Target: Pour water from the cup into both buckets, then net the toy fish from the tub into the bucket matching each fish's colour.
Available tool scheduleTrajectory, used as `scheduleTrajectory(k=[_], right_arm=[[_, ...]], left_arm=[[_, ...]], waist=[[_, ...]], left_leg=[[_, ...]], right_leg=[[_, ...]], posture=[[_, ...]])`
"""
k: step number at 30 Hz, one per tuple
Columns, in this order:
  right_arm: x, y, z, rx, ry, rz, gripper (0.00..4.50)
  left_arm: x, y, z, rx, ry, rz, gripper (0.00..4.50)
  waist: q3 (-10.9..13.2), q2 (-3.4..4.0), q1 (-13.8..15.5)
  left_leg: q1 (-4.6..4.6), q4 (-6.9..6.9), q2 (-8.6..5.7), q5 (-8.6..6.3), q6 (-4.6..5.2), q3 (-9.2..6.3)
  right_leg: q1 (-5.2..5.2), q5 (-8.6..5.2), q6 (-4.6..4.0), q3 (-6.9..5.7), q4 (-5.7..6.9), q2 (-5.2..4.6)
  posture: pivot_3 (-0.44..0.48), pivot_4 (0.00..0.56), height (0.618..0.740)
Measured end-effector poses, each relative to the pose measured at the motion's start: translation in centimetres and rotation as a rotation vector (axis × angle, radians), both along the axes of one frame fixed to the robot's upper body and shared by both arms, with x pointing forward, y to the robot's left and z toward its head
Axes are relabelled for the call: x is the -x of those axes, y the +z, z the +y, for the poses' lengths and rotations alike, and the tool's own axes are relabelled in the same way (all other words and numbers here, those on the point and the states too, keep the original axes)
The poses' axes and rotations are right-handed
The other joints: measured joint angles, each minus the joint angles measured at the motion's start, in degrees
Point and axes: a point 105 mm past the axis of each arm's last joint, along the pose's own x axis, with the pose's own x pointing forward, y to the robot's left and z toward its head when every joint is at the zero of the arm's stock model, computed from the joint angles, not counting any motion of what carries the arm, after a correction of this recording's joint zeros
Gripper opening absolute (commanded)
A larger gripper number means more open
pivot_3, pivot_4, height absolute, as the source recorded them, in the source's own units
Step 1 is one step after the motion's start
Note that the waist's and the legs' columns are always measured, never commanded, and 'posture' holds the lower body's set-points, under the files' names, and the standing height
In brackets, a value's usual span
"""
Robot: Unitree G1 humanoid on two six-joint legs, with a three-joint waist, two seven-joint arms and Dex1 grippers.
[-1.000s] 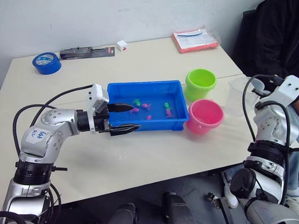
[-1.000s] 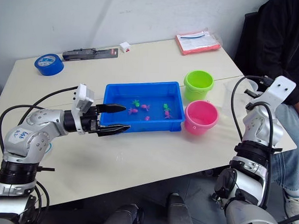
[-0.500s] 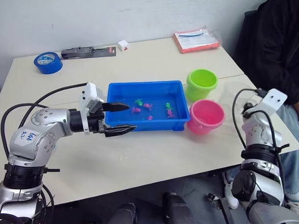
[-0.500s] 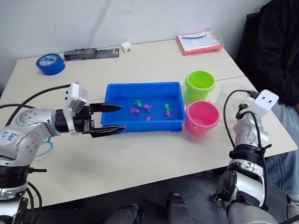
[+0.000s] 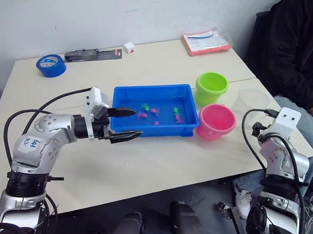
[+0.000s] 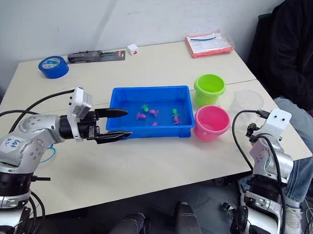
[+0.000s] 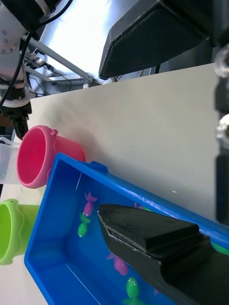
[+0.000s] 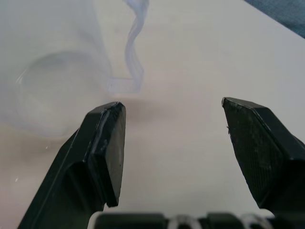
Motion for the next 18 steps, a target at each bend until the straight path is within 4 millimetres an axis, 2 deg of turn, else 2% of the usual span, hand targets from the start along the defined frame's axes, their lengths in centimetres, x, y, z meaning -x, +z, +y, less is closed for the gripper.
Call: scheduleTrajectory(k=[5,11,14,15,16,18], right_arm=[[2.4,1.0,1.6,0.069,0.171,0.025,4.43],[4.8,4.9,3.3,0.156,0.371,-0.042,4.43],[6.2,7.5,5.5,0.233,0.626,-0.058,4.43],[6.5,8.3,6.2,0.247,0.683,-0.076,4.43],[6.8,8.9,6.9,0.251,0.743,-0.097,4.43],[7.1,9.0,7.6,0.235,0.812,-0.105,4.43]], left_arm=[[0.0,-0.3,-0.2,0.003,-0.009,0.001,4.5],[-0.1,-1.7,0.6,0.017,0.028,0.046,4.5],[-0.5,-2.1,1.8,0.038,0.092,0.063,4.5],[-0.7,-2.2,2.1,0.043,0.109,0.069,4.5],[-0.8,-2.2,2.4,0.048,0.123,0.071,4.5],[-0.8,-2.1,2.7,0.052,0.138,0.062,4.5]], waist=[[0.0,0.0,0.9],[0.0,-0.04,1.3],[0.0,-0.06,1.4],[0.0,-0.08,1.2],[0.0,-0.11,0.7],[0.0,-0.13,0.4]], left_leg=[[-0.03,-0.03,-0.01,0.0,0.01,0.0],[0.0,0.02,-0.01,-0.02,0.03,0.03],[0.0,-0.1,0.0,-0.04,0.07,0.01],[0.0,-0.1,-0.03,-0.03,0.08,-0.26],[-0.03,-0.12,-0.19,0.04,0.14,-0.97],[0.02,-0.15,-0.87,0.41,0.12,-2.74]], right_leg=[[-0.04,0.0,0.0,0.02,-0.02,-0.01],[0.01,0.04,0.08,0.07,-0.04,0.01],[0.08,0.04,0.08,0.03,-0.12,0.01],[0.27,0.04,0.08,-0.2,-0.17,-0.06],[0.77,0.03,0.06,-0.97,-0.37,-0.4],[1.48,-0.09,-0.11,-2.47,-0.59,-1.19]], posture=[[0.0,0.15,0.74],[0.0,0.15,0.74],[0.0,0.15,0.74],[0.0,0.15,0.74],[0.0,0.15,0.74],[0.0,0.15,0.74]])
